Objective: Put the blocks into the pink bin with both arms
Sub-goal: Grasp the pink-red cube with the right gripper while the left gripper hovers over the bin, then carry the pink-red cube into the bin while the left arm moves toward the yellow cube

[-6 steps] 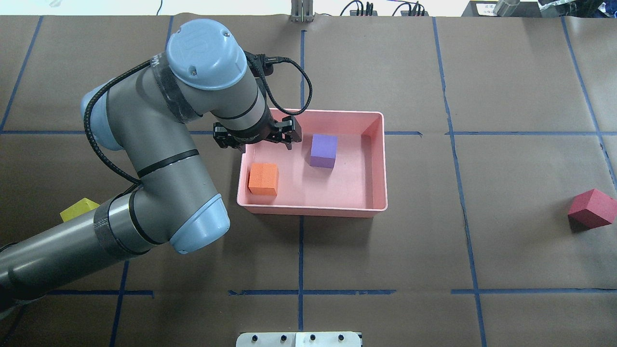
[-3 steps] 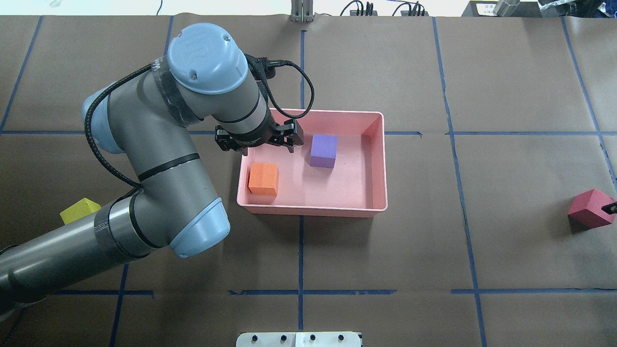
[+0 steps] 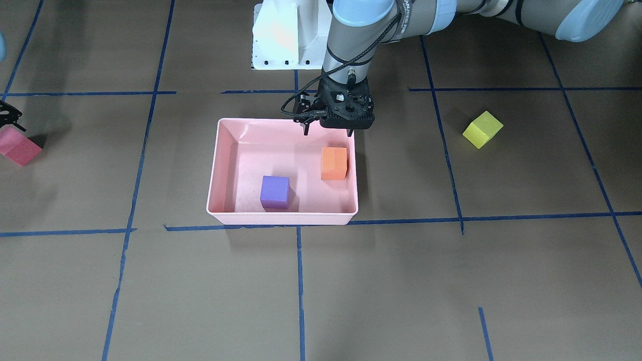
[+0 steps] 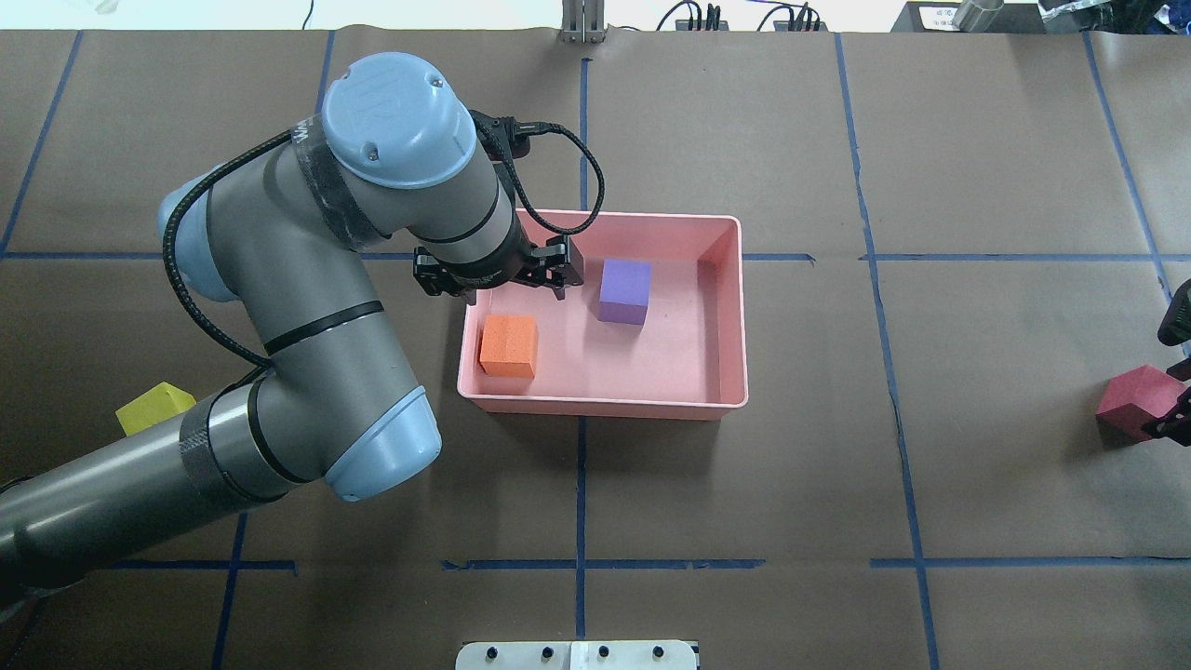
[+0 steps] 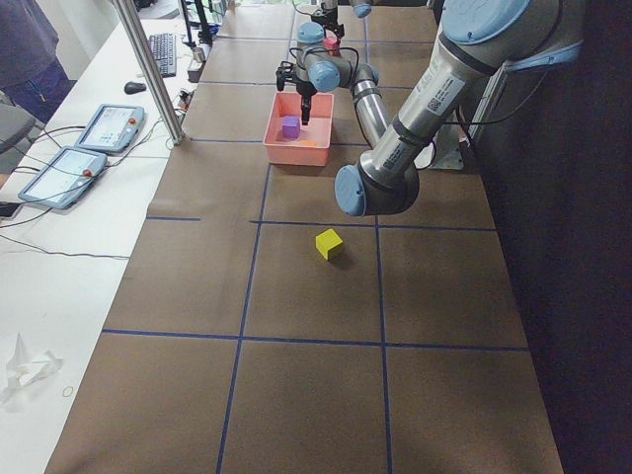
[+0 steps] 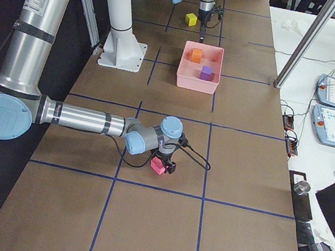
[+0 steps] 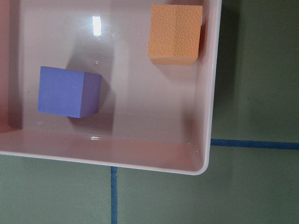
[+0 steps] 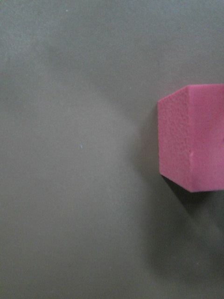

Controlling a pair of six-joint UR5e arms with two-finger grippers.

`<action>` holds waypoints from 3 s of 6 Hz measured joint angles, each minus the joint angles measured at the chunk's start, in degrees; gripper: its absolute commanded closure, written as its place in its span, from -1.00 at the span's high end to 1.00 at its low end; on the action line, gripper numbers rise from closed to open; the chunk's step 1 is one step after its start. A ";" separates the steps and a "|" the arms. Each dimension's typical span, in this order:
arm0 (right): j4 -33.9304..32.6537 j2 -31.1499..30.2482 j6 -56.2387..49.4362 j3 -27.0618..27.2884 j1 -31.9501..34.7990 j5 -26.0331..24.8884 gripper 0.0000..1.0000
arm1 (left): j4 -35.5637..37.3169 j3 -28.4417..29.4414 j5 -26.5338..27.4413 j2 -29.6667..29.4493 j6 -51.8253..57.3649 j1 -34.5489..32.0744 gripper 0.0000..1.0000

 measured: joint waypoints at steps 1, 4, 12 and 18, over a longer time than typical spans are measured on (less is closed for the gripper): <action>0.01 0.10 0.21 -0.21 -0.72 -0.48 -0.40 | -0.01 -0.12 -0.02 0.16 0.04 0.00 1.00; -0.39 0.61 8.25 2.65 -0.98 0.57 -0.48 | 0.43 -1.04 -0.38 1.40 1.12 -0.22 1.00; -41.68 40.11 73.32 21.34 -9.40 -0.35 -0.26 | -0.14 -14.31 -11.76 30.24 55.13 -20.43 1.00; -43.90 49.86 100.31 18.96 -28.41 -19.24 1.00 | -17.74 -14.14 -13.74 46.09 64.49 -23.09 1.00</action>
